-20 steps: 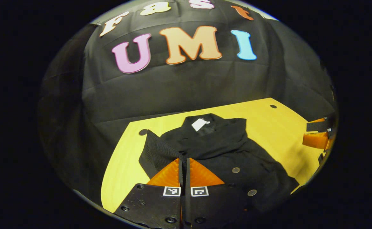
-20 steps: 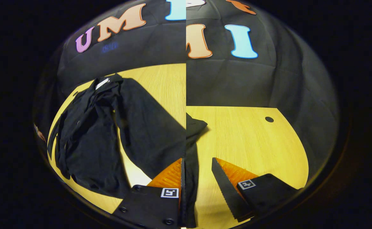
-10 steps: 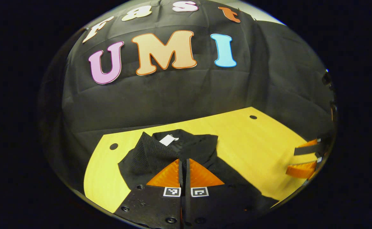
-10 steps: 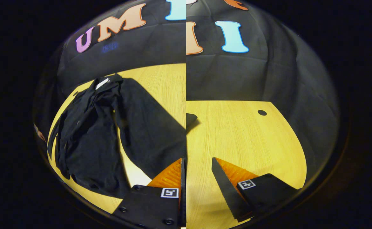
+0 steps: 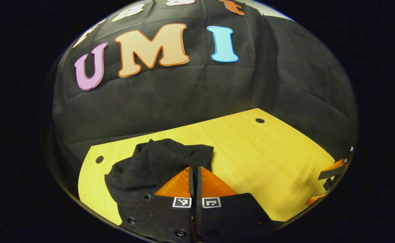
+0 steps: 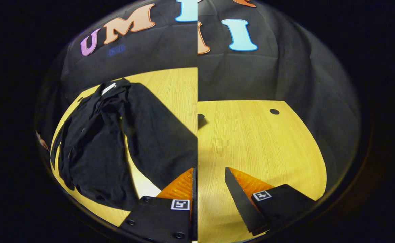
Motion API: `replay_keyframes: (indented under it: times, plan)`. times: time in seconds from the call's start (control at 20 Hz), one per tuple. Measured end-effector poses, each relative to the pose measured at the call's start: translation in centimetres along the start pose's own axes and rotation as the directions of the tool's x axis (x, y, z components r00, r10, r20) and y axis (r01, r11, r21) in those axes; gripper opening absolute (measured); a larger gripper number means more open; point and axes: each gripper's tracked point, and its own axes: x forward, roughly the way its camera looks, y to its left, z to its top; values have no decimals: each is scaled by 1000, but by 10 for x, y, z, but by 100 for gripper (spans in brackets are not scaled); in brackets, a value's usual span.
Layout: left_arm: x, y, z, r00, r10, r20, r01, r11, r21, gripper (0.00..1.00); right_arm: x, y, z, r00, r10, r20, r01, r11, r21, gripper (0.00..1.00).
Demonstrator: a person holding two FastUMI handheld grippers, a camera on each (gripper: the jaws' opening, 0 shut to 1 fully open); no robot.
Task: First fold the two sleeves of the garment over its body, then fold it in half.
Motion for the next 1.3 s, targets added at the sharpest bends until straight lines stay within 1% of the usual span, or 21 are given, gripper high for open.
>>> replay_keyframes:
  times: [0.15, 0.3, 0.4, 0.6, 0.75, 0.85, 0.9, 0.95, 1.0, 1.05, 1.15, 1.2, 1.25, 1.3]
  plan:
    - [12, -17, -4, 1000, -12, -15, 13, 1000, 8, 0, -1, -6, -10, 1000, 2, -15, -2, 1000, 9, 53]
    - [22, -23, -7, 999, 14, -36, -13, 999, 47, 0, -3, -1, -12, 1000, 7, -25, -7, 1000, 20, 53]
    - [30, -27, -6, 999, 34, -39, -31, 996, 81, 0, -1, -7, -16, 999, 10, -31, -10, 1000, 23, 52]
    - [47, -39, -9, 999, 31, -44, -27, 996, 83, 0, 1, -11, -20, 999, 8, -45, -7, 1000, 24, 53]
    - [50, -47, -8, 999, 25, -36, -22, 997, 70, 5, 1, -17, -25, 998, 11, -54, -10, 1000, 22, 53]
    - [49, -58, -5, 999, -16, -28, 17, 998, 66, 11, -3, -16, -29, 998, 16, -60, -15, 1000, 16, 53]
    - [47, -62, -4, 999, -27, -25, 28, 997, 73, 13, -2, -14, -29, 998, 22, -60, -21, 1000, 12, 53]
    - [46, -65, -3, 999, -32, -20, 34, 996, 86, 23, -1, -13, -30, 998, 26, -61, -26, 1000, 7, 53]
    - [45, -67, -2, 999, -36, -15, 37, 994, 99, 23, 0, -12, -30, 997, 31, -64, -31, 1000, 0, 53]
    - [43, -70, 0, 999, -40, -7, 40, 993, 109, 31, 2, -11, -30, 997, 38, -67, -38, 999, -8, 53]
    - [35, -72, 6, 999, -43, 17, 40, 991, 125, 55, 2, -9, -30, 997, 50, -66, -52, 998, -28, 53]
    - [30, -69, 9, 999, -34, 39, 29, 991, 130, 62, 1, -7, -28, 996, 58, -61, -60, 997, -38, 53]
    - [24, -62, 16, 998, -12, 66, 3, 991, 136, 87, 0, -4, -27, 996, 66, -56, -69, 996, -49, 53]
    - [15, -52, 21, 996, 17, 91, -29, 990, 140, 88, 0, -2, -27, 996, 73, -56, -77, 995, -62, 53]
